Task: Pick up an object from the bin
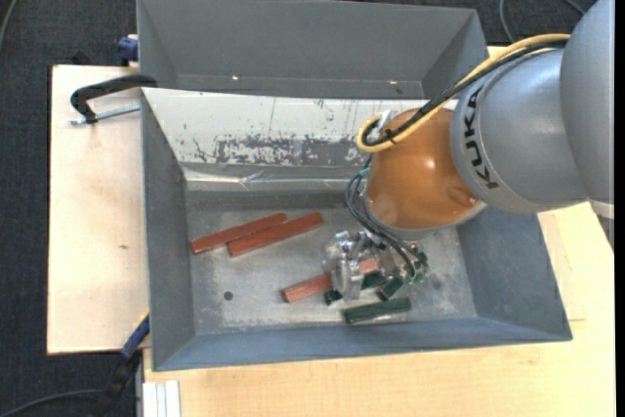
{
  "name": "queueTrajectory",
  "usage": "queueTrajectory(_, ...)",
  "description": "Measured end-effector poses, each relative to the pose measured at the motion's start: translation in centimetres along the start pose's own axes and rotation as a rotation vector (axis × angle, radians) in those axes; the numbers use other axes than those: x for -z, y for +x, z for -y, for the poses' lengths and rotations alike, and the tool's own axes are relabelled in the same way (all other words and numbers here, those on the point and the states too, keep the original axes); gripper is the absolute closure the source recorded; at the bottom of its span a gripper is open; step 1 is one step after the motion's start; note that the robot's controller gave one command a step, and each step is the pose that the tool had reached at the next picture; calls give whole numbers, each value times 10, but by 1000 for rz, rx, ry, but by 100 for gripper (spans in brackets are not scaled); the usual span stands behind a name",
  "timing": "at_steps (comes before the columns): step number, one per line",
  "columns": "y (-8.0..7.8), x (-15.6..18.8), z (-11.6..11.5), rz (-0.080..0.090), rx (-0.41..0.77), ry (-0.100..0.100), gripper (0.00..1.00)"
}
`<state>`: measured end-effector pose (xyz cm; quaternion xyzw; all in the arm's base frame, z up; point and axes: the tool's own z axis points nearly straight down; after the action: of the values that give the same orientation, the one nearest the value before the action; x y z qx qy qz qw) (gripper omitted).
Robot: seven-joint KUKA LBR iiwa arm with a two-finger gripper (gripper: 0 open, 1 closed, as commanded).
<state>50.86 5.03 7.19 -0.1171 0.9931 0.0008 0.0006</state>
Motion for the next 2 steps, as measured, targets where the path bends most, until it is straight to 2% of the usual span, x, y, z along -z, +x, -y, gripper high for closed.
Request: queueTrajectory(2,1,21,-1,-3,0,0,100)
